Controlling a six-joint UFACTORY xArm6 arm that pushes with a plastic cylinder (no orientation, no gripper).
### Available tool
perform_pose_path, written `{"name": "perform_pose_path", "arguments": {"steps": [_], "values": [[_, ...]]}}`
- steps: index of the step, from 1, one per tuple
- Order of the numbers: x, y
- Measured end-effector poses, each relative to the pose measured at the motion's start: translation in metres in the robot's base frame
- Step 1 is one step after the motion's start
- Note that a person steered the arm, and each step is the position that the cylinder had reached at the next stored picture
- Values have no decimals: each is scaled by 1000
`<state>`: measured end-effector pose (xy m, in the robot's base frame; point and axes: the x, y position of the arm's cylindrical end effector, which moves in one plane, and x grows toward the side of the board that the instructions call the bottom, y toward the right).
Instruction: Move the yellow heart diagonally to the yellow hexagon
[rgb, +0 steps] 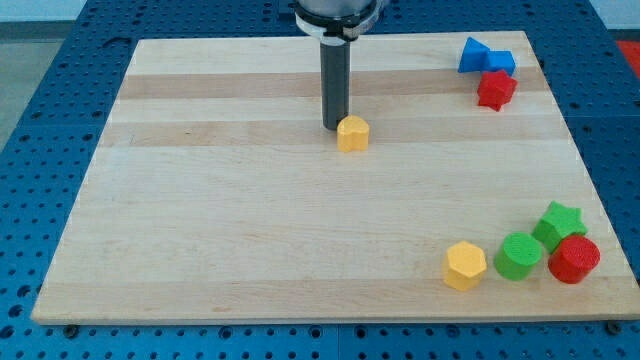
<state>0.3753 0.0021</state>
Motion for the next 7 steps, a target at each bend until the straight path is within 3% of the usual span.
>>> {"name": "perform_pose_path", "arguments": {"steps": [2, 4, 5, 7], "values": [[-15, 0], [63, 3], [67, 3], [34, 6]]}}
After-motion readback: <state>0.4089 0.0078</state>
